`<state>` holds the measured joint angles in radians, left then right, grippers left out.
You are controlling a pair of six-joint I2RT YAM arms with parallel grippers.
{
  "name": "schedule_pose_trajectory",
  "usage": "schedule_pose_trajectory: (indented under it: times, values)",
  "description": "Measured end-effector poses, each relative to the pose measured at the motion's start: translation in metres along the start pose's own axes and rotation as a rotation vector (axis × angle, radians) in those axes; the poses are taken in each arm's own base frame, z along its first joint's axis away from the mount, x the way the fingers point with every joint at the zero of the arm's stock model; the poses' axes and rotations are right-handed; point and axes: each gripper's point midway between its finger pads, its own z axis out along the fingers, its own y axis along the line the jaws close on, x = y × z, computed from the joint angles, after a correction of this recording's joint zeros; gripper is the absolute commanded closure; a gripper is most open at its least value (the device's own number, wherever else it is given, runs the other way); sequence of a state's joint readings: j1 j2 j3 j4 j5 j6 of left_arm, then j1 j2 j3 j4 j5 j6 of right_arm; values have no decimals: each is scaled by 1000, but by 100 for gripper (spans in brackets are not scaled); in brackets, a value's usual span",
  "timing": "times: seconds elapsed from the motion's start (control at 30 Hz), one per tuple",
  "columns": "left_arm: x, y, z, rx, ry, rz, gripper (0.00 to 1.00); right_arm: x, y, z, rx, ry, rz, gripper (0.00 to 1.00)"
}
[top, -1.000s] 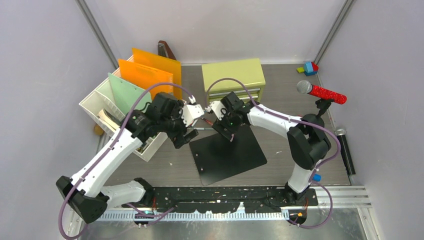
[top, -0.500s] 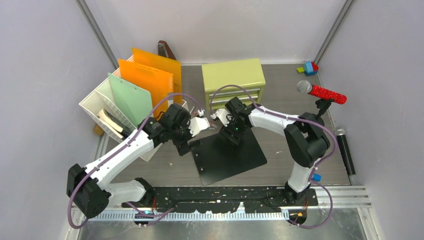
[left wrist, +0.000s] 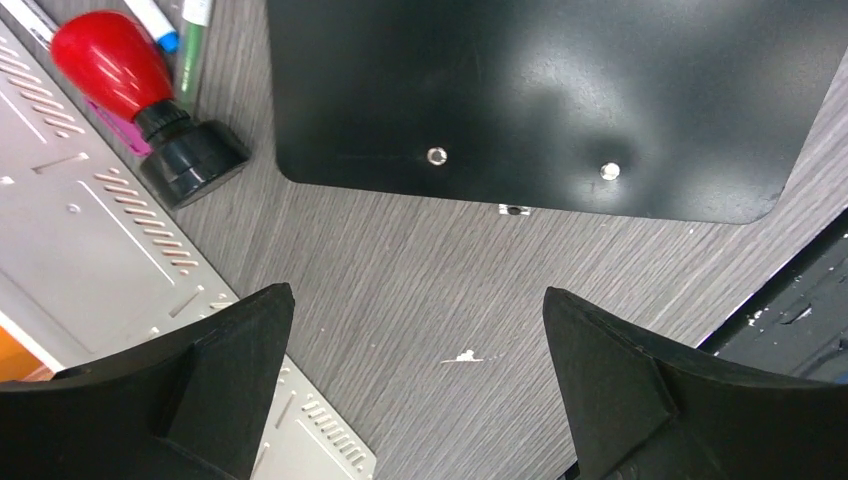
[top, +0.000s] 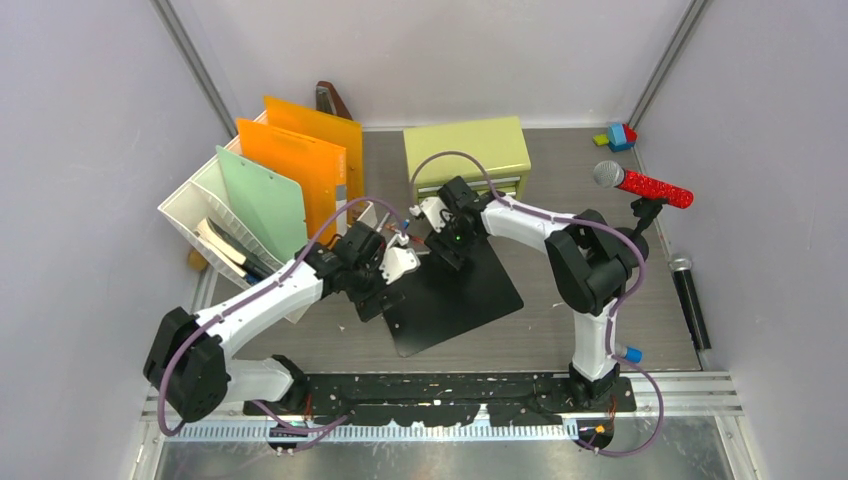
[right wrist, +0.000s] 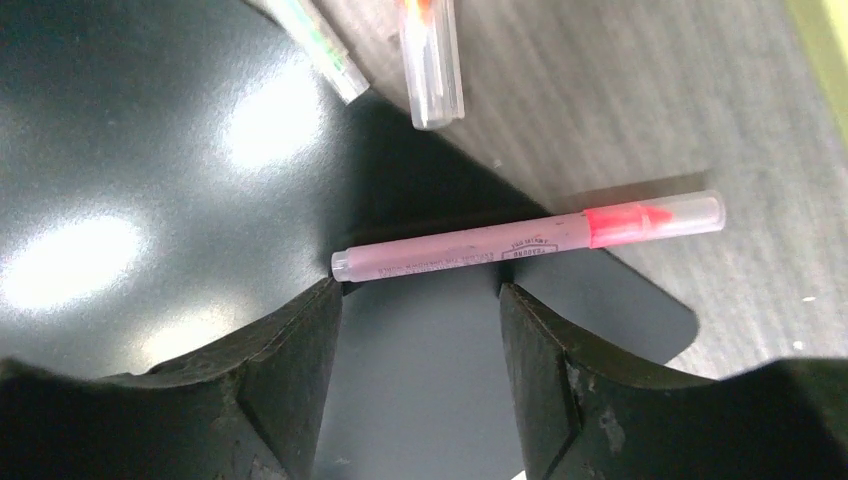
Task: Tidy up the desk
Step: Pick up the folder from the center of the board.
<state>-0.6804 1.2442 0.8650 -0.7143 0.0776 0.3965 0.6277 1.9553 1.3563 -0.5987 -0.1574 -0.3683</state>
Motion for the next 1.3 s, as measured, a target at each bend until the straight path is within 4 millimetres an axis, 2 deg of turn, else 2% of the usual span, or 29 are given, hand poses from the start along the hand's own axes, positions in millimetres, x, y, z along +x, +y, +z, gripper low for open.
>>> schedule_pose_trajectory:
  times: [0.27, 0.47, 0.83, 0.93, 1.07, 1.3]
  values:
    - [23, -4, 21, 7, 87, -29, 0, -35, -20, -11, 63, -98, 55, 31]
    - [29, -2, 24, -12, 103, -31, 0, -45, -19, -13, 57, -125, 79, 31]
    - [29, 3, 30, -37, 115, -30, 0, -50, -10, -8, -4, -150, 103, 31]
    - [33, 2, 35, -26, 137, -32, 0, -43, -6, -4, -28, -136, 108, 31]
    - [37, 1, 39, -3, 149, -49, 0, -16, 3, 5, -53, -78, 99, 31]
    - [41, 5, 42, 21, 152, -102, 0, 17, 12, -6, -53, -20, 58, 34]
